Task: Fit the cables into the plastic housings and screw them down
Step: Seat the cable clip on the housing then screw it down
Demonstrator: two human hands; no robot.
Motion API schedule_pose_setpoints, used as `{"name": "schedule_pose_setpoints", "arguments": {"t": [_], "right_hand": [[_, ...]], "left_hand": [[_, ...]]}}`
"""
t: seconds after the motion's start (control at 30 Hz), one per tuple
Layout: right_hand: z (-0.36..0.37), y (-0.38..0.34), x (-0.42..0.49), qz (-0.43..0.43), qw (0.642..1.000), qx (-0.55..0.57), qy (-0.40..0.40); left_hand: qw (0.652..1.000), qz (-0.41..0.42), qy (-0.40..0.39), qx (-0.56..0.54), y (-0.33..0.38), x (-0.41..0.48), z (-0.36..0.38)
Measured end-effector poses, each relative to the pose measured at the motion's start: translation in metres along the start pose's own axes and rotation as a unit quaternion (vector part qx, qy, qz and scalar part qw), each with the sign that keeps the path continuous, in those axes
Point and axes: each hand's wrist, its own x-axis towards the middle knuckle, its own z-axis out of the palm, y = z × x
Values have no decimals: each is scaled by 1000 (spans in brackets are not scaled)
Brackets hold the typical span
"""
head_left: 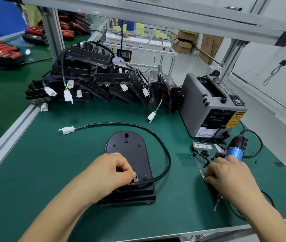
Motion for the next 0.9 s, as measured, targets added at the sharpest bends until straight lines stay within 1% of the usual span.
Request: {"name": "schedule_pose_setpoints", "arguments": {"t": [0.1,0.4,0.67,0.73,0.8,0.87,0.9], "right_hand": [[1,2,-4,12,1000,-5,17],[4,1,-8,29,998,-43,19],[7,-1,-8,37,998,-36,30],[6,-4,-7,34,998,-5,45],[3,-8,-6,27,996,50,64],[-4,-14,-4,13,983,161,85],[-10,-19,-5,3,966,243,86]], "left_hand": [[1000,-5,-1,-4,1,0,0],[1000,-14,2,-12,1,1,0],[1000,-16,0,-9,1,0,0],[1000,-18,0,-11,1,-1,0],[1000,-19,-1,-12,1,-1,0],[1000,-22,1,-12,1,-2,0],[1000,-23,1,-12,2,-2,0]]}}
